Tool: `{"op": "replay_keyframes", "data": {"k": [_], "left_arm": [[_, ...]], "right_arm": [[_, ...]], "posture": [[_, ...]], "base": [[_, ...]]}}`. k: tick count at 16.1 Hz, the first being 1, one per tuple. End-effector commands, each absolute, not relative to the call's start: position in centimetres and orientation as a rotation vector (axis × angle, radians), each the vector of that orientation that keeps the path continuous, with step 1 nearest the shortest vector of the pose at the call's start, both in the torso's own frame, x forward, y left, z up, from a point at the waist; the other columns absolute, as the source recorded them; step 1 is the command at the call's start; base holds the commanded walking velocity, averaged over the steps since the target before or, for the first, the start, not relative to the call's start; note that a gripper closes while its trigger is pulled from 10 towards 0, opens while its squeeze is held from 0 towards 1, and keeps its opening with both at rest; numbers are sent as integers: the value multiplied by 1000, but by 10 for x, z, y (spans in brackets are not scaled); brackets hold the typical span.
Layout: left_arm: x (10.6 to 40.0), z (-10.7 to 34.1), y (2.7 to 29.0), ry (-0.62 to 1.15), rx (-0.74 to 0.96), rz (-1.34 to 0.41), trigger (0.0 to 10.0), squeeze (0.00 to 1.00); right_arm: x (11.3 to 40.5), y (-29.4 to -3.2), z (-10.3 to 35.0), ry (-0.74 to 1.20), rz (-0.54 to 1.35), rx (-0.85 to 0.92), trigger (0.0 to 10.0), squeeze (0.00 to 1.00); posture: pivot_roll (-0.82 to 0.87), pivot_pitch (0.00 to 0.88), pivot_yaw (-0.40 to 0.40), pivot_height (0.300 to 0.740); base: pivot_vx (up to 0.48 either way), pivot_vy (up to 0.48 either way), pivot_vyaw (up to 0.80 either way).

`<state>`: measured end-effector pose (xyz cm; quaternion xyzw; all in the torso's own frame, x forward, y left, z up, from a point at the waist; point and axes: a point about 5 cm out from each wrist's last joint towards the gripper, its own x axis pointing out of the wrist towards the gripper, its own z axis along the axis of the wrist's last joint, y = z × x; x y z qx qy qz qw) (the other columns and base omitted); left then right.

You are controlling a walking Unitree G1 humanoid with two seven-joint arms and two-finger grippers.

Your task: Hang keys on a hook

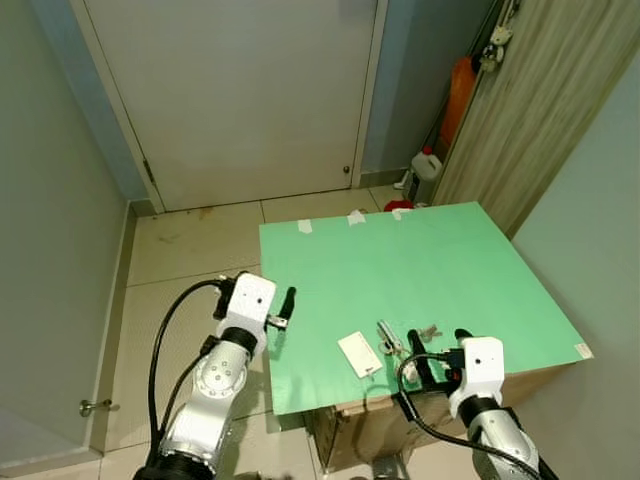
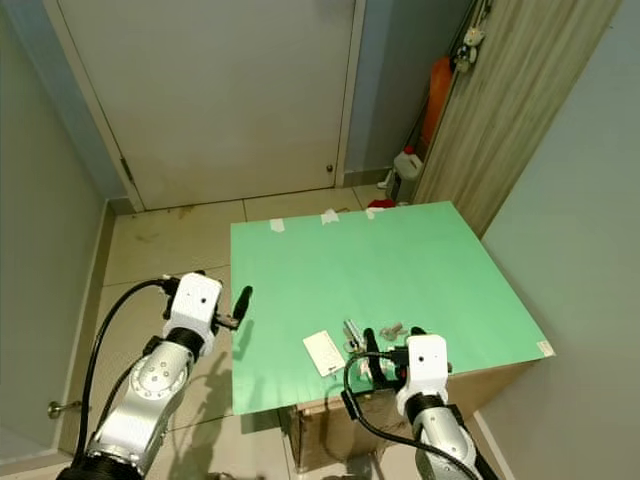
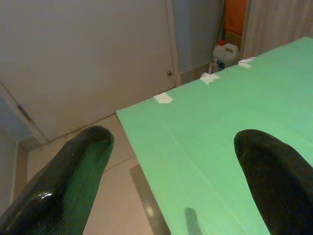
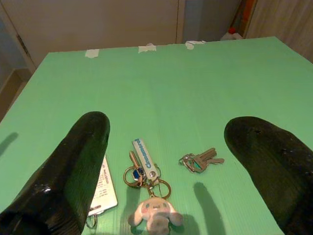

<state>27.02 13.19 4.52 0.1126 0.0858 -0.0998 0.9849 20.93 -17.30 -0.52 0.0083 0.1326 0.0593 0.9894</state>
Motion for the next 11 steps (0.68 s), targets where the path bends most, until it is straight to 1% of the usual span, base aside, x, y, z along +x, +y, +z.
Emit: {"op": "replay_keyframes", "data": {"k": [1,7,11], "left_arm": [[273,45,133,180,206,-184,10000,0],[277,49,130,169,157,-194,10000,0],[279,52,132,153,135,-183,10000,0]], "right_arm": [[212,-175,-4,258,123,9,10000,0],[213,-180,-6,260,107,8,10000,0],[215,-186,-3,229,52,48,10000,0]], "posture": [[-56,16,-16,740],[-68,15,-11,740],[-70,15,-11,740]], "base": [[0,0,0],[0,0,0],[0,0,0]]}}
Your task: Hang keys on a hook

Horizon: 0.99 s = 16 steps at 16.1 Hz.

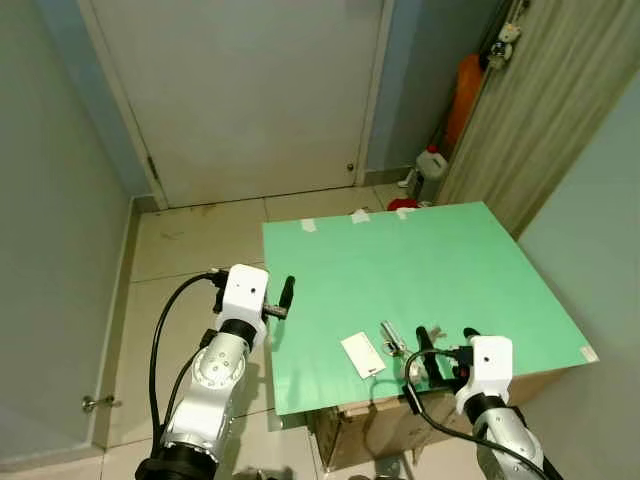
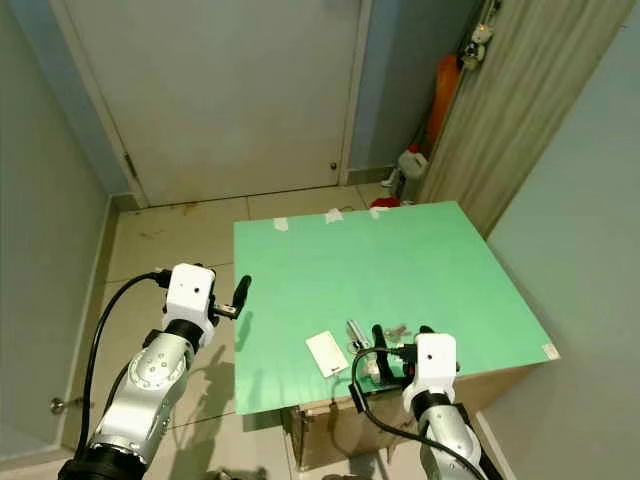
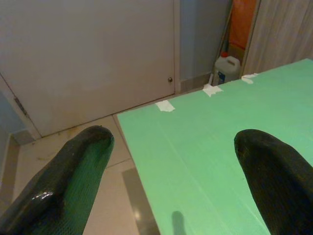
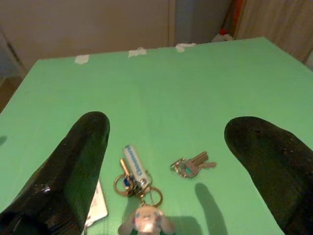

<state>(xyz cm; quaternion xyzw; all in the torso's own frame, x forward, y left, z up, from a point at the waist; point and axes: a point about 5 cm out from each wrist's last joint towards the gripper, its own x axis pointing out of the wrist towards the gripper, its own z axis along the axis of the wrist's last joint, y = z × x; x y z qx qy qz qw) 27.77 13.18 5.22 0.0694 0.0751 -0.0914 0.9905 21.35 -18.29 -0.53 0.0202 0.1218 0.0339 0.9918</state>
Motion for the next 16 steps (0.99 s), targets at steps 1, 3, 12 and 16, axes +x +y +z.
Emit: {"op": "replay_keyframes", "data": {"k": [1,3,12,16], "left_arm": [[279,51,132,156,128,-184,10000,0],[278,51,131,157,124,-189,10000,0],[277,52,128,151,115,-202,10000,0],[278,52,128,151,112,-205,10000,0]], "right_arm": [[218,-188,0,214,46,52,10000,0],[218,-189,0,212,44,51,10000,0],[216,-187,0,213,47,53,10000,0],[217,-185,3,209,50,50,10000,0]], "posture": [[-69,15,-11,740],[-70,16,-11,740],[-73,17,-10,740],[-73,11,-10,740]], "base": [[0,0,0],[0,0,0],[-210,0,0],[-332,0,0]]}}
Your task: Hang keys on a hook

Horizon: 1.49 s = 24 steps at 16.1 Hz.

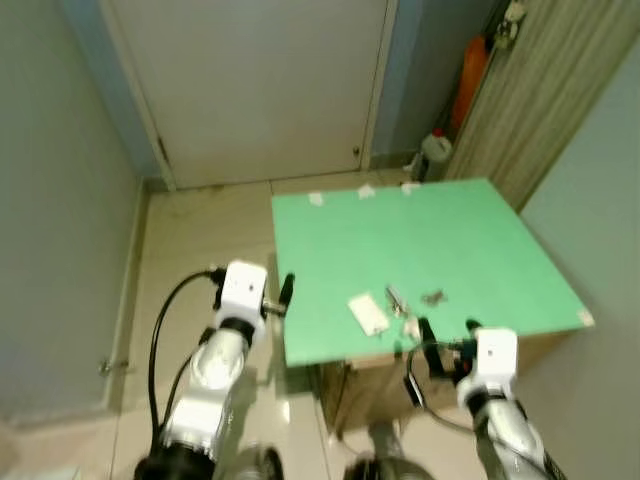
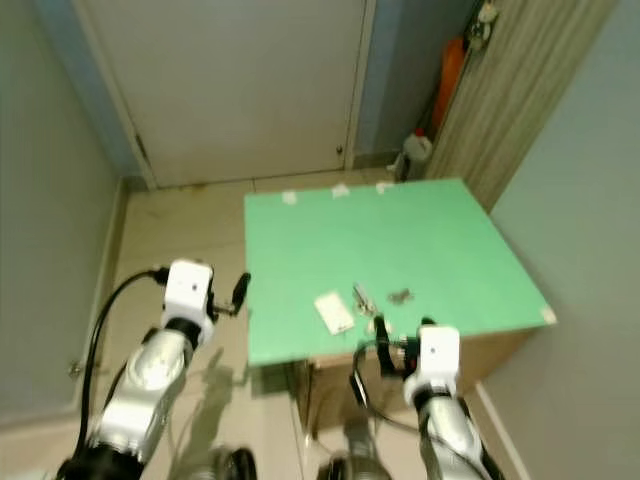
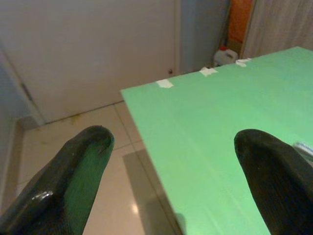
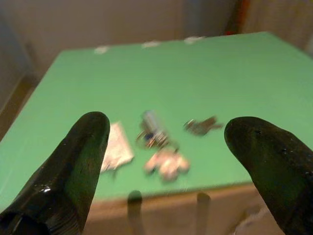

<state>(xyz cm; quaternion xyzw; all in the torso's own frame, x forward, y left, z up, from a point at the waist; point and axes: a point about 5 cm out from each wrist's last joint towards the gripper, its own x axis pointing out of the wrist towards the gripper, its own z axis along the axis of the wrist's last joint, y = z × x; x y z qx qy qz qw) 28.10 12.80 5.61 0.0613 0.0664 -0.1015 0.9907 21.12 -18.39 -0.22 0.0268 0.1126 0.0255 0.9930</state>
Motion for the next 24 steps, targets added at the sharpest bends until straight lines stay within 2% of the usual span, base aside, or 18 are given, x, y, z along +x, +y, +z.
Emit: {"op": "replay_keyframes", "data": {"k": [1,4,6,14,24], "left_arm": [[279,52,128,151,109,-202,10000,0],[280,53,129,143,106,-200,10000,0],[279,54,128,125,163,-235,10000,0],[279,52,128,133,152,-220,10000,0],[279,51,130,150,135,-197,10000,0]], "right_arm": [[217,-185,3,207,50,50,10000,0],[217,-183,4,206,54,51,10000,0],[215,-182,5,208,57,49,10000,0],[214,-180,5,218,62,49,10000,0],[210,-182,-4,253,68,49,10000,0]], "posture": [[-71,8,-11,740],[-71,6,-11,740],[-72,5,-11,740],[-72,11,-10,740],[-74,21,-9,740]], "base": [[-326,0,0],[-102,0,0],[0,0,0],[0,0,0],[284,-384,0]]}}
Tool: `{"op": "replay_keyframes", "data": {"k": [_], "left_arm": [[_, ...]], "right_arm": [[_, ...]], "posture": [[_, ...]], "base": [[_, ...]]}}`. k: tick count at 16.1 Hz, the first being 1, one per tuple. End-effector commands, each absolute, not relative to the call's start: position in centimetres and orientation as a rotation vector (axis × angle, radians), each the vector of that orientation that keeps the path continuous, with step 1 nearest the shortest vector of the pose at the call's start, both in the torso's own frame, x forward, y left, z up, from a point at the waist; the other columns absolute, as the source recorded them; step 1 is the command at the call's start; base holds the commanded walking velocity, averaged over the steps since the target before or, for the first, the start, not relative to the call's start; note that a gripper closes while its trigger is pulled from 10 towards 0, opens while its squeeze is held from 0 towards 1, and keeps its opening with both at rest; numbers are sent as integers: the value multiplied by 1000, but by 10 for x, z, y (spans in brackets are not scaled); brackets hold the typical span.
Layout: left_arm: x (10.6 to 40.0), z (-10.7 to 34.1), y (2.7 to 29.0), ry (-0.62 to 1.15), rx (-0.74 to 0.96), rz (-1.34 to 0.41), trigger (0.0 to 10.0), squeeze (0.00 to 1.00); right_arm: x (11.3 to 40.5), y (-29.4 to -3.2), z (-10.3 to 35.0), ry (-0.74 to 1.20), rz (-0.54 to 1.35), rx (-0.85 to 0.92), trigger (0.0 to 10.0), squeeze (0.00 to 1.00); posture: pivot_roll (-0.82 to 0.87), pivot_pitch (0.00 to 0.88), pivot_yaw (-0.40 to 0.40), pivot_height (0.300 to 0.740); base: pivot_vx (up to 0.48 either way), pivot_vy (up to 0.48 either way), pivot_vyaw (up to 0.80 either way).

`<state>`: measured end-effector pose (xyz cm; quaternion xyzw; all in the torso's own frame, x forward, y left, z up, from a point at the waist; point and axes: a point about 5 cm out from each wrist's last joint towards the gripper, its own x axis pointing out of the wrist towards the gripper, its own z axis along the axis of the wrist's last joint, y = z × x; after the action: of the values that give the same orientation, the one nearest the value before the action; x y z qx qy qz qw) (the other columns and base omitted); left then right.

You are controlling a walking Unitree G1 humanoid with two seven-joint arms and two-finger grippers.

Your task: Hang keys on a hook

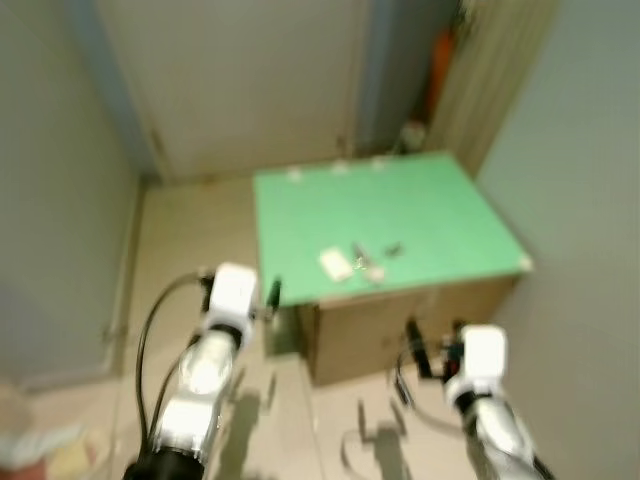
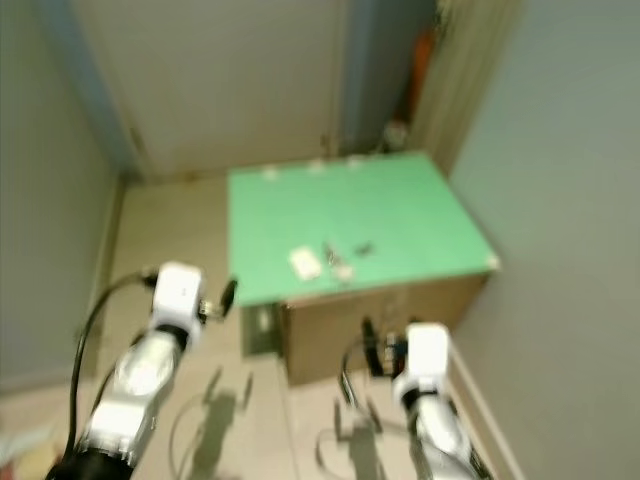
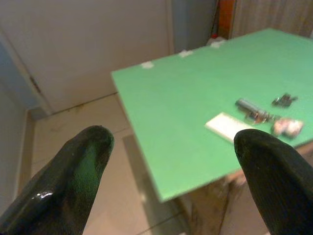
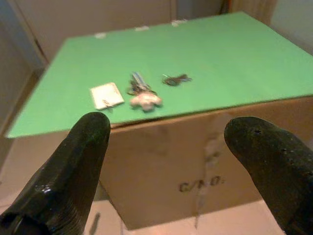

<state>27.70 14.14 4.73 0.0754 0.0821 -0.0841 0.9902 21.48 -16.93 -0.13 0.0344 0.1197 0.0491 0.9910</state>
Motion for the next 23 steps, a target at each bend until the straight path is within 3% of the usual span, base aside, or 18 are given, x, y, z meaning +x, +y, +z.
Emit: {"op": "replay_keyframes", "data": {"k": [1,5,10,18,23], "left_arm": [[279,51,130,152,133,-192,10000,0],[278,50,132,162,135,-184,10000,0],[278,50,130,157,134,-196,10000,0],[278,51,127,152,123,-236,10000,0],[278,52,127,147,151,-247,10000,0]], "right_arm": [[211,-182,-5,258,69,50,10000,0],[211,-181,-6,262,72,51,10000,0],[210,-184,-5,248,94,25,10000,0],[213,-188,-12,280,74,36,10000,0],[212,-186,-14,281,86,28,10000,0]], "posture": [[-72,22,-10,740],[-70,25,-10,740],[-72,27,-10,740],[-65,10,-16,740],[-67,9,-17,740]], "base": [[315,-360,0],[334,-340,0],[0,0,403],[0,0,0],[403,173,0]]}}
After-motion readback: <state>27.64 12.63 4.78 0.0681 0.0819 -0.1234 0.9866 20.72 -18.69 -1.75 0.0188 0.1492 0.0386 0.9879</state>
